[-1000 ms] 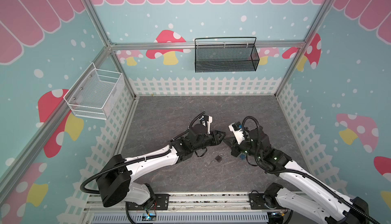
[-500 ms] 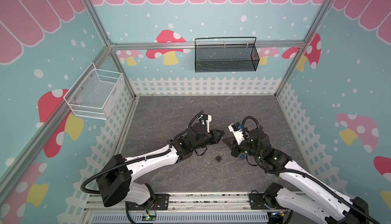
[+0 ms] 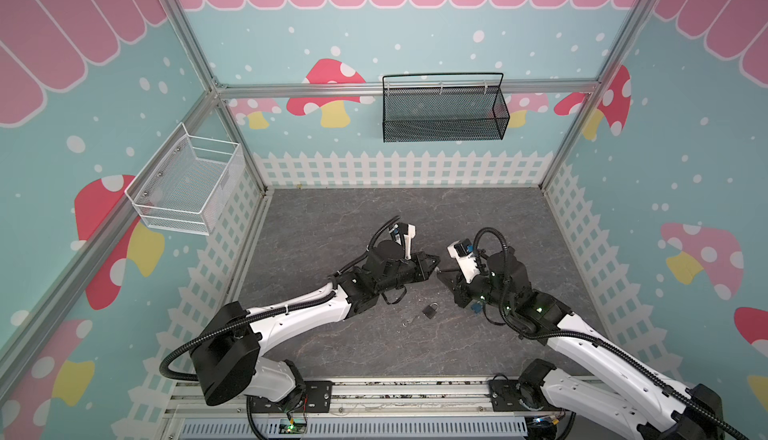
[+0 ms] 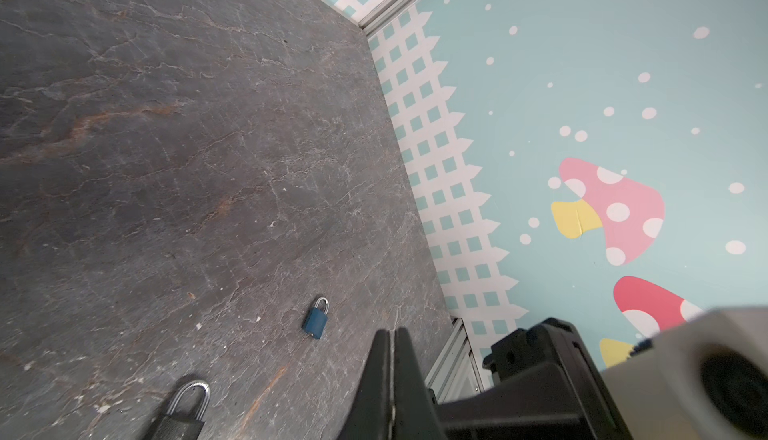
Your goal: Unlock with the key
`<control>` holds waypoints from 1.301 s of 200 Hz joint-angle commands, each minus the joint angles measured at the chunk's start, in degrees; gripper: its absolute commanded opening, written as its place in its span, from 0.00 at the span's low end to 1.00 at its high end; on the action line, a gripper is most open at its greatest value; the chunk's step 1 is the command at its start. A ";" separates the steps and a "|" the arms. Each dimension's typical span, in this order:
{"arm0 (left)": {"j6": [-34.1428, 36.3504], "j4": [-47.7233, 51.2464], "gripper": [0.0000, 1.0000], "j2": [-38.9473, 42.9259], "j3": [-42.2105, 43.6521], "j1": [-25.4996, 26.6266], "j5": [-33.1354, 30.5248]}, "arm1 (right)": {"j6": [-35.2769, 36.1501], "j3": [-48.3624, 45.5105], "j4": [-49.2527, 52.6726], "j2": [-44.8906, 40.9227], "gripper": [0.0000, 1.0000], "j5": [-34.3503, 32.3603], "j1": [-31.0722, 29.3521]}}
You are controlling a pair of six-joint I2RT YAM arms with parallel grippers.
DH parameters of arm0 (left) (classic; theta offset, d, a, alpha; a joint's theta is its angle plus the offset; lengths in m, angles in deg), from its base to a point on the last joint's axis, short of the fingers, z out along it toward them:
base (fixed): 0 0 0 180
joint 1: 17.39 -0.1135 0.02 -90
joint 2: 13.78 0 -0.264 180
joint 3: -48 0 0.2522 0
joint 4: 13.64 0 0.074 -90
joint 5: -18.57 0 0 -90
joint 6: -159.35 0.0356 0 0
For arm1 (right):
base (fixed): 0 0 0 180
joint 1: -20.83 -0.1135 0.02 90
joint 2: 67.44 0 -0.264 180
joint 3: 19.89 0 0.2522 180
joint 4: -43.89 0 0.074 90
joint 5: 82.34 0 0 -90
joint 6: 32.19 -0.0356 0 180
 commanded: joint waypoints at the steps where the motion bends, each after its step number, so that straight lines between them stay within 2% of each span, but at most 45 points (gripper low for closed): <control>1: 0.82 -6.51 0.00 1.51 1.96 -1.14 2.27 | 0.27 2.76 1.09 0.13 0.34 -0.81 0.14; 21: 1.84 -9.63 0.00 2.46 3.31 -2.46 3.54 | -0.35 4.78 2.38 -0.07 0.47 2.14 0.53; 34: 3.63 -10.61 0.00 3.18 3.54 -3.29 4.59 | -1.29 5.86 2.33 -0.13 0.55 7.76 1.79; 53: 6.69 -11.69 0.00 4.28 3.37 -4.01 5.38 | -3.46 7.53 0.89 1.20 0.55 21.21 5.90; 76: 9.04 -14.99 0.00 5.42 3.35 -4.84 7.10 | -9.54 7.49 -3.69 2.85 0.55 36.86 13.77; 100: 10.80 -17.20 0.00 5.85 2.83 -5.17 7.84 | -16.77 5.11 -13.01 3.34 0.55 45.62 17.64; 139: 12.12 -19.37 0.00 5.31 0.55 -5.23 10.46 | -26.86 1.96 -25.63 5.35 0.52 49.01 19.49; 152: 12.42 -20.53 0.00 5.12 0.24 -5.18 11.09 | -30.02 0.58 -30.59 5.45 0.51 47.89 19.49; 177: 12.69 -21.76 0.00 4.73 -0.51 -5.20 12.70 | -31.76 0.18 -32.99 6.28 0.47 44.93 19.56; 200: 12.42 -22.70 0.00 4.40 -0.70 -5.17 13.77 | -38.17 -1.65 -43.60 7.61 0.45 46.38 19.56; 260: 12.81 -22.98 0.00 3.97 -1.43 -5.17 14.35 | -41.13 -2.06 -49.13 8.42 0.35 47.46 19.47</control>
